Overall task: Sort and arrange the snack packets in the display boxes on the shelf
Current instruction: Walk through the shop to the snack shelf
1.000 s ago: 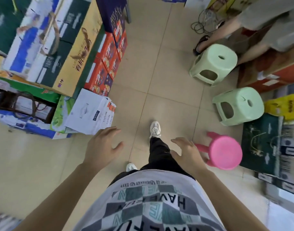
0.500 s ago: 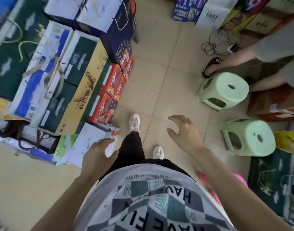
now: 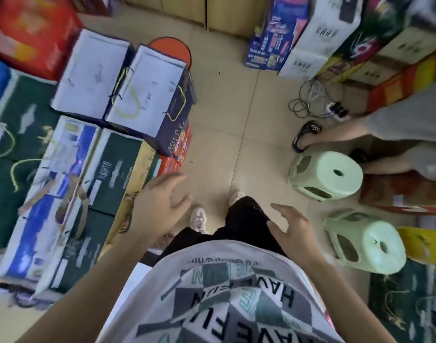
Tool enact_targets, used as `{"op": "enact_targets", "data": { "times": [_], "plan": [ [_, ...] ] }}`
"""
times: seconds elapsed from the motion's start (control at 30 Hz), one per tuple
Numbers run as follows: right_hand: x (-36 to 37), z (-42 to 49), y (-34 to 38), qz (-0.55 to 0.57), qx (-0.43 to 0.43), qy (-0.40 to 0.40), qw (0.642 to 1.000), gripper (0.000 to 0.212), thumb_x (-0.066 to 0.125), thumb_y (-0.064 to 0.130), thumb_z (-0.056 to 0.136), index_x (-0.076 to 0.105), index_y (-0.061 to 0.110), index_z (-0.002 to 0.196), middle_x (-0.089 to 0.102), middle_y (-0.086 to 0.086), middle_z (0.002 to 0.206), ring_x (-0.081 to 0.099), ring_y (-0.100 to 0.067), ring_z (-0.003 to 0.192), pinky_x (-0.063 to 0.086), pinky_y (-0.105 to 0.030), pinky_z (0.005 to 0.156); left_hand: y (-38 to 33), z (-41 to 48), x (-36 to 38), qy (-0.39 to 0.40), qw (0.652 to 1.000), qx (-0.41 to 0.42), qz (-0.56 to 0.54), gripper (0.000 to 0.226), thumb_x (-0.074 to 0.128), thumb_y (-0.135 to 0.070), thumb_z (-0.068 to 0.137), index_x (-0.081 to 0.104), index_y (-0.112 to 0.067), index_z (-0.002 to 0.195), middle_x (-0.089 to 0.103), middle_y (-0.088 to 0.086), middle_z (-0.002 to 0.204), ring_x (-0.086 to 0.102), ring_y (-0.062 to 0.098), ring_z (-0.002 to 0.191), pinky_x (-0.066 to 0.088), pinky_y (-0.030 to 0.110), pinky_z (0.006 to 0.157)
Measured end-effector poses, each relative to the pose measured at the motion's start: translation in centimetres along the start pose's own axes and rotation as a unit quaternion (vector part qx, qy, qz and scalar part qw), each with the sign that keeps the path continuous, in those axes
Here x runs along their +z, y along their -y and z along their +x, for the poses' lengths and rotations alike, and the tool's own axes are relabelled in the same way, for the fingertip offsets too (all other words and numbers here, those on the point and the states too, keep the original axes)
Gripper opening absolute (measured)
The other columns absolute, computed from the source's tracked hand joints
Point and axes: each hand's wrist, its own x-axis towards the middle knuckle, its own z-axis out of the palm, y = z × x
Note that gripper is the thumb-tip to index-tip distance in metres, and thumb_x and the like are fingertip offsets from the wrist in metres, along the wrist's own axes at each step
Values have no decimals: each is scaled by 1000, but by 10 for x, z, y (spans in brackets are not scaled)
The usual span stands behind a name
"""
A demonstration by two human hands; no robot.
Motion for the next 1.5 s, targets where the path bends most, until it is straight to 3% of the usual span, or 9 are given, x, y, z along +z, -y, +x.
{"op": "enact_targets", "data": {
  "times": [0.1,0.37,0.47,0.6,0.77,0.9,1.13,1.33,1.5],
  "plan": [
    [-23,51,6,13,11,-1,1000,44,69,21,92,60,20,135,62,2,133,58,-19,121,46,-34,101,-10,66,-3,8,1000,12,17,44,65,-36,81,68,-20,122,69,-3,120,65,20,104,53,33,84],
    [-116,229,40,29,-35,7,999,45,68,21,92,59,22,136,61,3,135,57,-19,123,45,-31,101,-43,201,-3,34,995,-83,38,38,69,-39,82,60,-40,119,68,-15,117,65,17,101,55,37,76],
    [-154,295,59,8,-67,19,998,45,68,22,92,58,19,137,60,1,136,55,-19,126,42,-30,104,-51,240,-8,42,990,-128,38,38,76,-36,84,65,-37,120,66,-14,121,63,17,106,51,32,76],
    [-193,374,87,0,-93,17,996,45,69,21,91,60,16,135,62,1,134,56,-20,125,42,-32,107,-49,294,-18,27,988,-149,21,45,70,-38,78,67,-31,123,67,-9,124,66,25,105,54,39,83],
    [-221,471,128,-20,-101,29,994,46,69,22,91,60,18,136,62,2,135,57,-19,123,44,-38,106,-47,395,-25,-8,988,-154,4,44,63,-40,76,68,-31,119,68,-12,119,64,19,102,50,32,76],
    [-242,538,160,-48,-86,46,994,46,68,22,92,59,18,137,61,0,136,56,-21,124,43,-40,107,-43,486,-42,-42,987,-152,-26,37,74,-28,77,60,-38,110,68,-12,109,63,20,96,48,30,70],
    [-284,629,208,-70,-57,54,994,44,69,20,91,61,15,134,64,-2,130,59,-22,119,41,-27,98,-28,624,-89,-34,990,-135,-23,42,73,-37,79,67,-29,120,68,-8,117,64,23,104,57,42,76],
    [-307,729,246,-57,-60,64,995,45,70,20,91,60,16,135,63,0,131,59,-19,119,38,-24,96,-22,743,-117,-35,989,-146,6,43,78,-25,78,70,-18,119,70,1,119,68,31,99,54,40,76],
    [-328,842,295,-60,-98,68,991,46,69,21,92,58,16,137,61,-1,136,56,-20,124,36,-25,102,-15,835,-139,-7,987,-159,20,48,63,-41,78,69,-22,122,69,-1,122,70,26,90,48,28,70]
  ]
}}
